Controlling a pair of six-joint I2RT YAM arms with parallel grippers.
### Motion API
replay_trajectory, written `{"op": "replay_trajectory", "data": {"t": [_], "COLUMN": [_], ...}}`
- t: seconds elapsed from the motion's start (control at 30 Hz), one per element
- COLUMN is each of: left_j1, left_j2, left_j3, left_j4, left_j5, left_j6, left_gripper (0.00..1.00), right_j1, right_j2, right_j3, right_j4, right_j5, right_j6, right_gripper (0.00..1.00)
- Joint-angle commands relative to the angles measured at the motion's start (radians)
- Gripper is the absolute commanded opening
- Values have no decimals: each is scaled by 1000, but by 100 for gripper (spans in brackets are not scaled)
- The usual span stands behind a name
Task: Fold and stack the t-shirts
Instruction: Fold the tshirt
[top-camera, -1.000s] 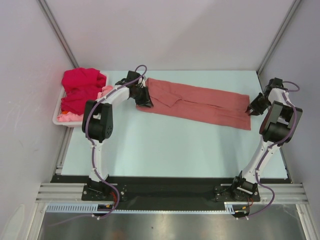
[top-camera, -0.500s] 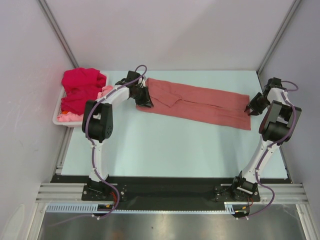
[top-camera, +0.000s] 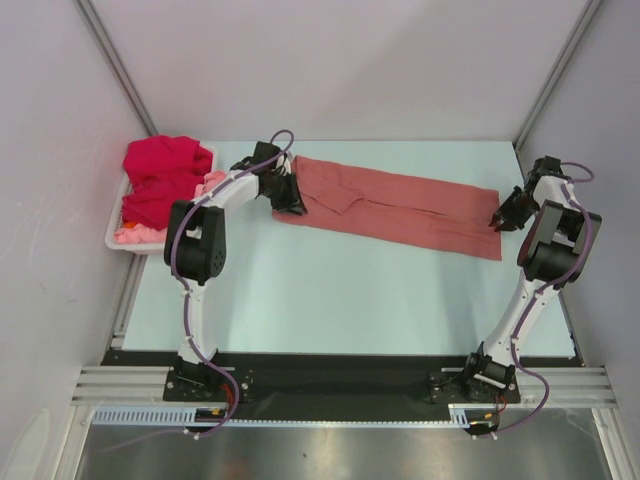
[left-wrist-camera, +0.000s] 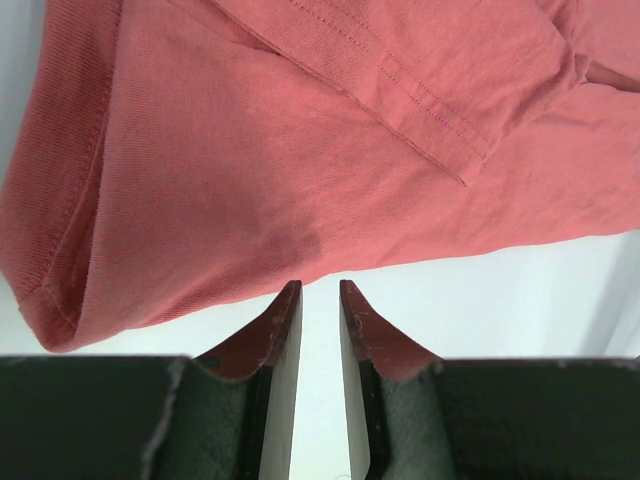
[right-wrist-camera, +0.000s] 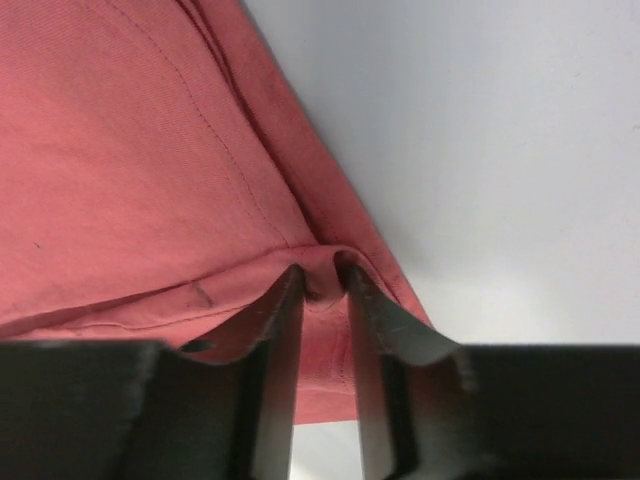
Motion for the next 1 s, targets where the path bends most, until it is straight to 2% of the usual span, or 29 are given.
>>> {"op": "replay_trajectory", "data": {"t": [0.0,0.1,0.13,0.2,0.6,0.7,0.77,0.8,0.97], "left_j1": [-3,-1,-1,-3,3,3,3,5,5], "left_j2": [-18,-17,-17,-15,-15,-18,-24,-27,-63], "left_j3": [27,23,23,22,8,4,0,-4,-9], "left_j4": [8,8,8,8,8,10,10,10,10], "left_j5": [24,24,24,24,11,12,11,9,3], "left_j6": [16,16,15,15,13,13,12,10,10], "left_gripper": [26,26,26,26,26,26,26,26,26], "right_j1": [3,2,2,-1,-10,-9,-10,-12,-29], "right_j2": [7,-8,-11,-22,13,53,73,78,76], "right_j3": [55,57,60,65,160,189,203,203,217], "right_j4": [-10,-12,-12,-18,-29,-42,-67,-75,-114], "right_j5": [10,18,18,18,-25,-23,6,10,64], "right_j6": [-4,0,0,3,28,40,46,48,20], "right_gripper": [28,24,19,15,8,11,18,25,40]}}
